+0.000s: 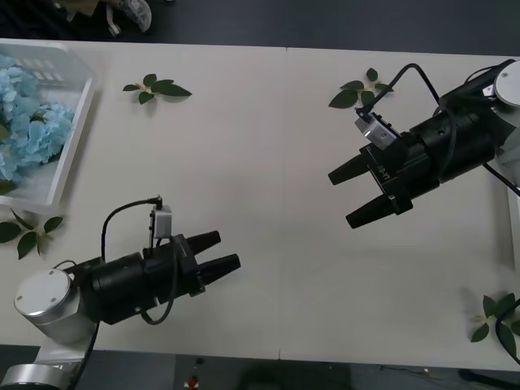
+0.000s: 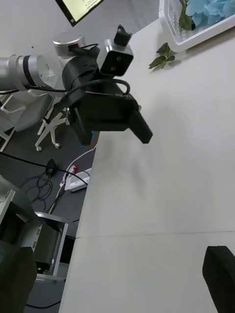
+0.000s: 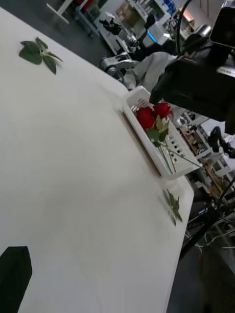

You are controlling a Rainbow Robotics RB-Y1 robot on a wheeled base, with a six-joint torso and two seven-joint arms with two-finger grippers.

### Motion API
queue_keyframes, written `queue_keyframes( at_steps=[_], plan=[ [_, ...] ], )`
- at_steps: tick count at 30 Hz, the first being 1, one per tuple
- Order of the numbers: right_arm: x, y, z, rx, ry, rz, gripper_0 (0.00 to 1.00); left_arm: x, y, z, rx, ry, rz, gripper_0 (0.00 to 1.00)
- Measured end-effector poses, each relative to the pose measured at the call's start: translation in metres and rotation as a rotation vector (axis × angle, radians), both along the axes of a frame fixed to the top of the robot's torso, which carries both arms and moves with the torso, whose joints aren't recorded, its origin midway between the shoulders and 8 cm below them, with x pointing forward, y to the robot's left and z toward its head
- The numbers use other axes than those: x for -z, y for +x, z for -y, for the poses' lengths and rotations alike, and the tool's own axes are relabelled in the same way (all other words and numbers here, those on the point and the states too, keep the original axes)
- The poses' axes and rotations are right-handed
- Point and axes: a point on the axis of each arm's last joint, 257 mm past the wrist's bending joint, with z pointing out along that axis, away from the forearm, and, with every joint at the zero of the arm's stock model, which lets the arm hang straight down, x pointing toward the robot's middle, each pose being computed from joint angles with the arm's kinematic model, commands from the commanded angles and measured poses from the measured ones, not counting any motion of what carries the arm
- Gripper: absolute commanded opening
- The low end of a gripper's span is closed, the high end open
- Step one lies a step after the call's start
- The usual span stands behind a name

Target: Put the red flowers into the right box and the blue flowers into the left box

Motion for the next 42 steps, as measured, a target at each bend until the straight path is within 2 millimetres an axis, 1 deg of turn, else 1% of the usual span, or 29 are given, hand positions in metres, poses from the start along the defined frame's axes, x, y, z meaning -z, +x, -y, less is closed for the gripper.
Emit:
queue_keyframes(
  at_steps=[5,42],
  plan=[
    [0.0,0.0,0.0,0.0,0.0,0.0,1.0,-0.0081,0.0005,0.001,0.002,-0.011,0.016,1.0],
    [0.0,0.0,0.0,0.0,0.0,0.0,1.0,-0.0082,0.0005,0.001,0.002,-0.011,0.016,1.0]
  ],
)
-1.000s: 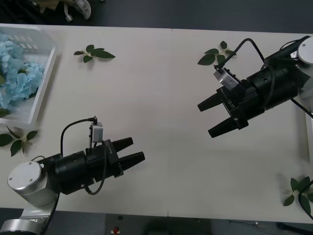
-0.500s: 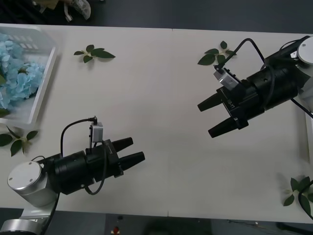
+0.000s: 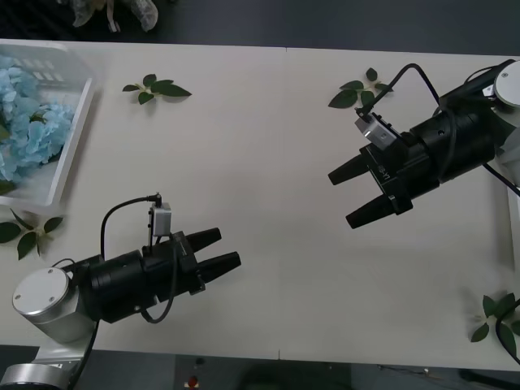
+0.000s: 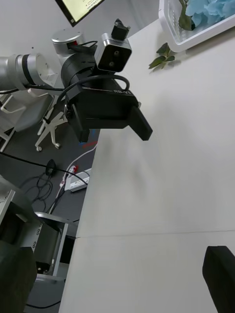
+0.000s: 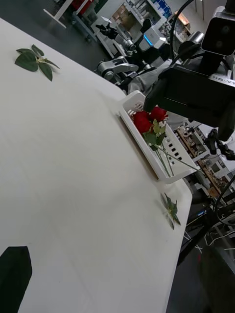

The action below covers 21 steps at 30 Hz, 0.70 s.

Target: Put the red flowers into the right box and the blue flowers into the left box

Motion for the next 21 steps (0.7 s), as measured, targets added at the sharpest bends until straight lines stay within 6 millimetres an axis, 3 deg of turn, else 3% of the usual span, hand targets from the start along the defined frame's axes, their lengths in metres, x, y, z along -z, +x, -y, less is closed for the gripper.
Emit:
queue_keyframes(
  at_steps=[21],
  plan=[
    [0.0,0.0,0.0,0.0,0.0,0.0,1.0,0.0,0.0,0.0,0.0,0.0,0.0,1.0]
  ],
)
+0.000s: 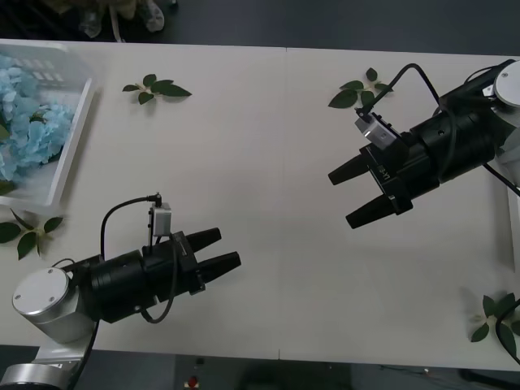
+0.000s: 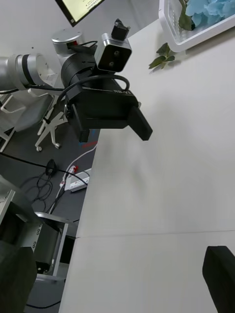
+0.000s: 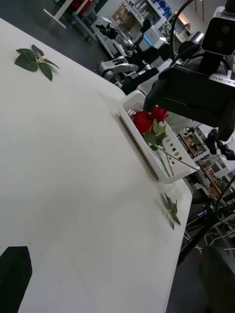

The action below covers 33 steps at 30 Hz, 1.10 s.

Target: Put the red flowers into the right box and the blue flowers into the left box

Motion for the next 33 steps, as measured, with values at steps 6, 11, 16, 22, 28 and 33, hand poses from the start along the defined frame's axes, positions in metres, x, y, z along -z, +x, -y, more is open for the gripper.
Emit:
queue_keyframes(
  at_steps=[6,11,16,22,28,33],
  plan=[
    [0.0,0.0,0.0,0.0,0.0,0.0,1.0,0.0,0.0,0.0,0.0,0.0,0.0,1.0],
    [0.0,0.0,0.0,0.0,0.0,0.0,1.0,0.0,0.0,0.0,-0.001,0.0,0.0,1.0],
    [0.0,0.0,0.0,0.0,0.0,0.0,1.0,-0.011,0.008,-0.012,-0.028,-0.027,0.014,1.0],
    [0.0,0.0,0.0,0.0,0.0,0.0,1.0,-0.06,0.026,-0.03,-0.006,0.036,0.162,1.0],
    [0.0,0.0,0.0,0.0,0.0,0.0,1.0,-0.117,0.043,-0.024,0.054,0.111,0.339,1.0],
    [0.0,0.0,0.0,0.0,0.0,0.0,1.0,-0.135,0.063,-0.022,0.076,0.224,0.433,1.0]
  ],
)
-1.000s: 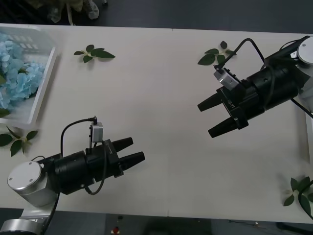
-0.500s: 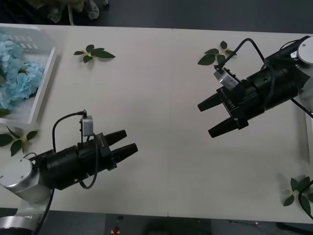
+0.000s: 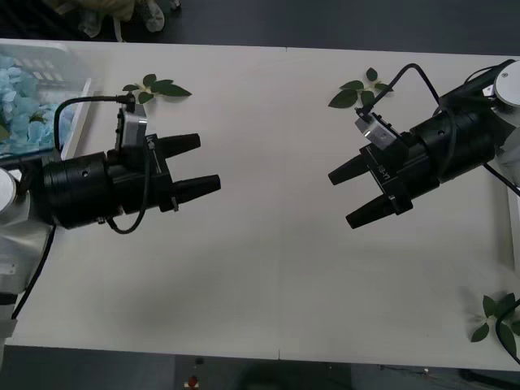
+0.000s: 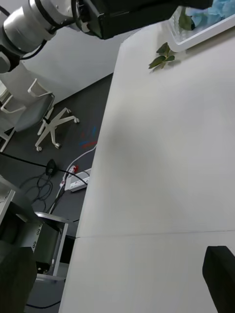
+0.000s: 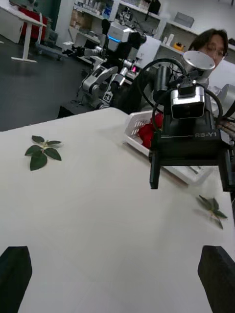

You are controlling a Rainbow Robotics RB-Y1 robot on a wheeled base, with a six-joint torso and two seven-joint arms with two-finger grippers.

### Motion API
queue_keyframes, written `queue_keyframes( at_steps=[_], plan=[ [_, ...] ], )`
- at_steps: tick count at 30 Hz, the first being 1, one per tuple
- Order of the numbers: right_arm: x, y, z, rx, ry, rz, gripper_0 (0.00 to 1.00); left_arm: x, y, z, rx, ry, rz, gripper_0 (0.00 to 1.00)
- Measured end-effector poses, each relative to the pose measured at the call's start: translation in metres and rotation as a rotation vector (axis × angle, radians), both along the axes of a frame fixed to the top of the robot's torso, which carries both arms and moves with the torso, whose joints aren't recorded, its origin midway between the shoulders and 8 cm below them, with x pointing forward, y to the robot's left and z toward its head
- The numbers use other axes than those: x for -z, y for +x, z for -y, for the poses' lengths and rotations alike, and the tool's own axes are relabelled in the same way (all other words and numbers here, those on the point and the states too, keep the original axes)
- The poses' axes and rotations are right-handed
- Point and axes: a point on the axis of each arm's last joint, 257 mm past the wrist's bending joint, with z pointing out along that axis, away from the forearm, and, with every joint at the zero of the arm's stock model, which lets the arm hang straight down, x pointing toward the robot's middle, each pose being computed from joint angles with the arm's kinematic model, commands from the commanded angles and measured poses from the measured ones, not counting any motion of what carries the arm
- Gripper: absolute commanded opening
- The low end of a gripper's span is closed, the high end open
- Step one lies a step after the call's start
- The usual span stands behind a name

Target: Put the red flowers into the right box and the blue flowers into the left box

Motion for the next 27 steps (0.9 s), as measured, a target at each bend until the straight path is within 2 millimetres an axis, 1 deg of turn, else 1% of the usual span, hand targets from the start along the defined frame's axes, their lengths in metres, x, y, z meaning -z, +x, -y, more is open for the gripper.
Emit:
queue_keyframes(
  at_steps=[2,6,11,27],
  plan=[
    [0.0,0.0,0.0,0.0,0.0,0.0,1.0,-0.007,0.002,0.005,0.019,0.029,0.027,1.0],
    [0.0,0.0,0.0,0.0,0.0,0.0,1.0,-0.013,-0.001,0.021,0.069,0.061,0.053,1.0],
    [0.0,0.0,0.0,0.0,0.0,0.0,1.0,-0.013,-0.001,0.033,0.095,0.093,0.072,1.0],
    [0.0,0.0,0.0,0.0,0.0,0.0,1.0,-0.016,-0.004,0.036,0.106,0.076,0.068,1.0]
  ],
)
